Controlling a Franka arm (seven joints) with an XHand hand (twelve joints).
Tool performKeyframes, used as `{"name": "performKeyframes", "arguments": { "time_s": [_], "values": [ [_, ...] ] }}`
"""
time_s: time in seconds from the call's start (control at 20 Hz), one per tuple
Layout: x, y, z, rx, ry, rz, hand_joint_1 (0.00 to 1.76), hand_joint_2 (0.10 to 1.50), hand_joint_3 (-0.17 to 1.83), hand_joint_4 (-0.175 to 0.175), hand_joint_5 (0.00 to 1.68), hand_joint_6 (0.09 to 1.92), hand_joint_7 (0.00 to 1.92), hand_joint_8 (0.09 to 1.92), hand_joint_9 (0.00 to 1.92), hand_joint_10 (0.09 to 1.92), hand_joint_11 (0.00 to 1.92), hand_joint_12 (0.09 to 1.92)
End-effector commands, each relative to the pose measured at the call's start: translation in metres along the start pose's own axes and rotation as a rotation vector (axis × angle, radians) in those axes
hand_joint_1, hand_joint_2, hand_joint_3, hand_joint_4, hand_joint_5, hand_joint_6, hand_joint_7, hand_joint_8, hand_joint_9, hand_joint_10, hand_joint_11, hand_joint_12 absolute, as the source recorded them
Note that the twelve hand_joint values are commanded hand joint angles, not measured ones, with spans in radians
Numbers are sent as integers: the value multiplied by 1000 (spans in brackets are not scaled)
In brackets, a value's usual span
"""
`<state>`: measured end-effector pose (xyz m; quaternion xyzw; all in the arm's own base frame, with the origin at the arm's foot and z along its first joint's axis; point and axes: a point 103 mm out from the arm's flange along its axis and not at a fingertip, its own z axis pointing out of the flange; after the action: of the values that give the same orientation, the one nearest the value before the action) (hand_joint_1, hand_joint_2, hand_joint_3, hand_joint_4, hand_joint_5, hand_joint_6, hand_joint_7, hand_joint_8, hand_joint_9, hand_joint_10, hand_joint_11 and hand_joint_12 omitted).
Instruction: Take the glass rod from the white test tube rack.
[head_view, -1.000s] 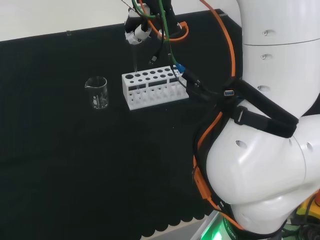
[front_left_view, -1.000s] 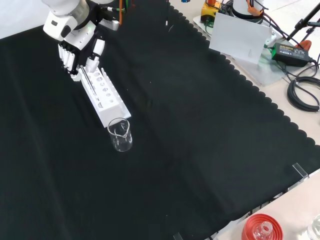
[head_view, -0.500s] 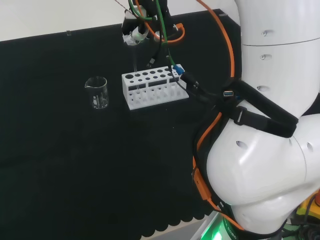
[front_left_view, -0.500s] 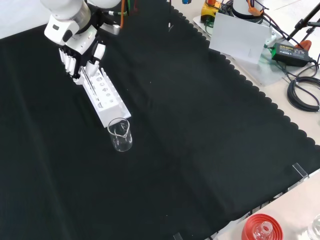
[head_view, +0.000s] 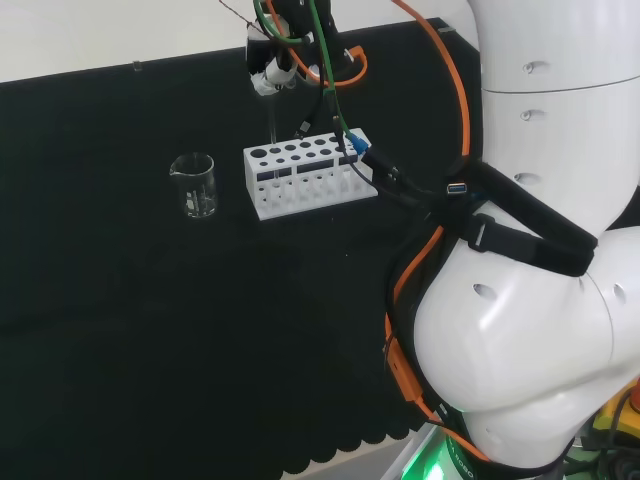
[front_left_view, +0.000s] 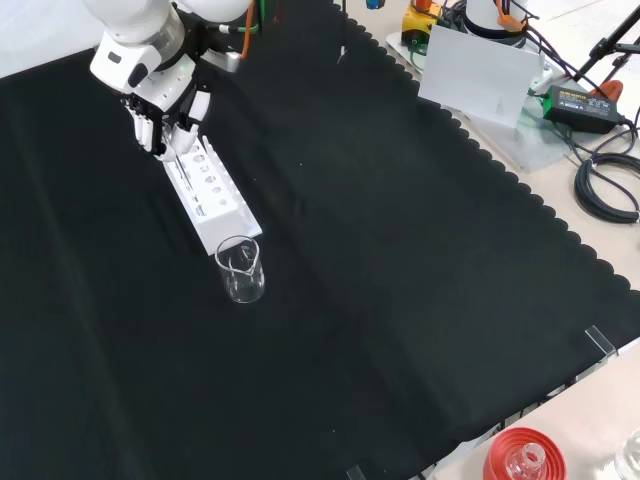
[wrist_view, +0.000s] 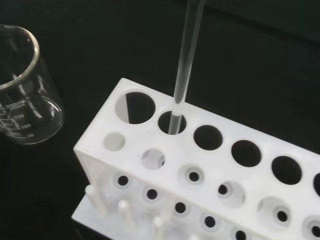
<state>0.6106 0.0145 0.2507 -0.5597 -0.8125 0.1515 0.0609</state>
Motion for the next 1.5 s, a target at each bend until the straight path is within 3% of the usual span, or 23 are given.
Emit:
{"name": "performKeyframes", "arguments": {
  "time_s": [0.05, 0.2, 0.3, 0.55, 1.5],
  "values": [
    [-4, -5, -6, -49, -5, -19, 1219, 1124, -46, -15, 995, 979, 1034, 965, 1399, 514, 1554, 607],
    [-4, -11, -16, -163, -13, -12, 1377, 1089, -153, -106, 1077, 743, 1105, 824, 1403, 557, 1502, 589],
    [-1, -16, -23, -212, -36, -7, 1331, 1094, -171, -117, 1127, 662, 1210, 768, 1488, 587, 1526, 592],
    [4, -28, -42, -256, -44, -7, 1314, 1088, -175, -166, 1175, 560, 1292, 715, 1547, 649, 1560, 566],
    [26, -96, -108, -311, -82, -10, 1320, 1076, -175, -175, 1227, 443, 1319, 687, 1626, 592, 1592, 536]
  ]
}}
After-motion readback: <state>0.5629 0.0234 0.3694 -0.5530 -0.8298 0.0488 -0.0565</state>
